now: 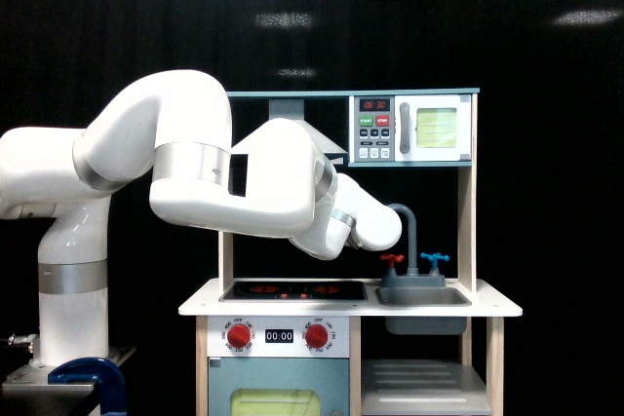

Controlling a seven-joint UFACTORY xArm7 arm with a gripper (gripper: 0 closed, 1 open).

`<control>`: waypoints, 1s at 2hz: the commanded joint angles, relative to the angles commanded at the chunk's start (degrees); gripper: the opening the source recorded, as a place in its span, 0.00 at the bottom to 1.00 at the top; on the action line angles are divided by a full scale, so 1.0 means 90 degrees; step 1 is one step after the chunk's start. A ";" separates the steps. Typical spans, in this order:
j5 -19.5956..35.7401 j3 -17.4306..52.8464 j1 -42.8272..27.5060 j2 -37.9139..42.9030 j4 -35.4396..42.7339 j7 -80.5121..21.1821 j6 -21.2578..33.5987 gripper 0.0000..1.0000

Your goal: Turn on the faucet

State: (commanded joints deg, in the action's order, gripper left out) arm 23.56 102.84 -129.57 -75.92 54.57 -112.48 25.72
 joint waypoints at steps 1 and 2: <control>-0.0526 0.0173 0.0121 -0.0150 0.0514 0.0307 0.0580 1.00; -0.1095 0.0254 0.0227 -0.0375 0.1113 0.0674 0.1189 1.00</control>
State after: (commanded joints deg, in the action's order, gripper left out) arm 13.70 105.13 -127.53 -79.30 64.59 -106.42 36.42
